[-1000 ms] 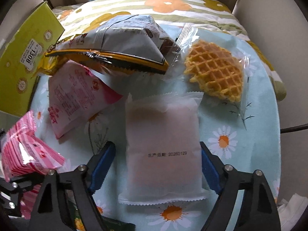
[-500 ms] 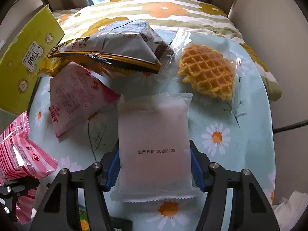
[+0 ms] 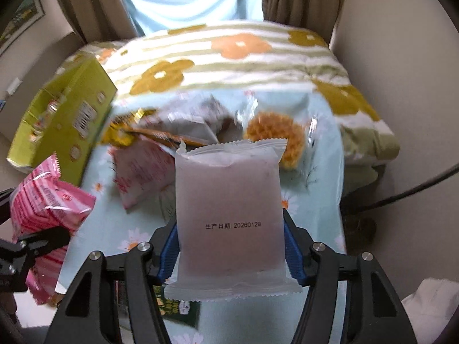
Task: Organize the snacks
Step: 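Grasp the pink striped wafer bag with the left tool while the right tool grasps the white cake bag, then carry both bags over the yellow box and open both tools to drop them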
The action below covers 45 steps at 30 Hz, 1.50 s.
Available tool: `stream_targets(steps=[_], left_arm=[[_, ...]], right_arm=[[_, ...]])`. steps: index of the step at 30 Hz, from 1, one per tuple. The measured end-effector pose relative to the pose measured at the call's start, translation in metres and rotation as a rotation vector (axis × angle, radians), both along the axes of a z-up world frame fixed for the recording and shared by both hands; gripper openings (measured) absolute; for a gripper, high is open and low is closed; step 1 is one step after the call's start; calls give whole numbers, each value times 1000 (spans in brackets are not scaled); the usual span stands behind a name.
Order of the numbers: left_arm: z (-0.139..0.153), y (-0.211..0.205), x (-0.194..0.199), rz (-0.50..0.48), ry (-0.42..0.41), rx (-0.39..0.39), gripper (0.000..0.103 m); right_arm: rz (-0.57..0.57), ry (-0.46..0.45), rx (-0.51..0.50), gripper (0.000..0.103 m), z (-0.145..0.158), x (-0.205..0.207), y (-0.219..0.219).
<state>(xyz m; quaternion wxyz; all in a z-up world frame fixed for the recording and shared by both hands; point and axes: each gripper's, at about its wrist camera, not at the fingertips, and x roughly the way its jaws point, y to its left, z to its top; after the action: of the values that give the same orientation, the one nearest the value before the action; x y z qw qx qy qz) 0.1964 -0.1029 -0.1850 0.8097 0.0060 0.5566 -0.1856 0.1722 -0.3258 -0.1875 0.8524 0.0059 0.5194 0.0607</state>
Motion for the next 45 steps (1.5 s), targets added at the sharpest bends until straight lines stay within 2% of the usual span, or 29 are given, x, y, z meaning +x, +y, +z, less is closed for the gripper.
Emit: stream_targets(steps=[5,10,15,19,24,30,36,37,39,40,42,45], left_arm=[[43,24,1,73,-85,-42,70],[79,67,9,135,-162,-72,70],[106,129,23,191,-245,-78,70],[113,189,42,236,-253,-85,70],[108,260,57,280,-253,-55,70],[75,329,79,307,-199,-22,70],[36,355,95,275,-124,-16,71],[32,356,95,256,-127,-32,73],[28,355,95,220,-128,-63,87],[26,354,95,216,-133,-48,103],[25,349,92,215,-144,-15,103],[19,354,89,237,-123,-43,103]], right_arm=[[56,-83,1,58,45,-2,15],[106,-148,4,58,78,2,50],[169,-190,29,58,101,16,103],[191,-200,25,58,110,31,153],[218,-188,68,58,109,50,219],[223,-152,78,58,90,65,289],[178,-92,74,58,75,73,325],[175,-86,65,58,72,74,328],[169,-75,54,58,68,75,333],[166,-68,52,58,66,76,335],[163,-53,47,58,62,78,339],[166,-44,40,58,59,79,345]])
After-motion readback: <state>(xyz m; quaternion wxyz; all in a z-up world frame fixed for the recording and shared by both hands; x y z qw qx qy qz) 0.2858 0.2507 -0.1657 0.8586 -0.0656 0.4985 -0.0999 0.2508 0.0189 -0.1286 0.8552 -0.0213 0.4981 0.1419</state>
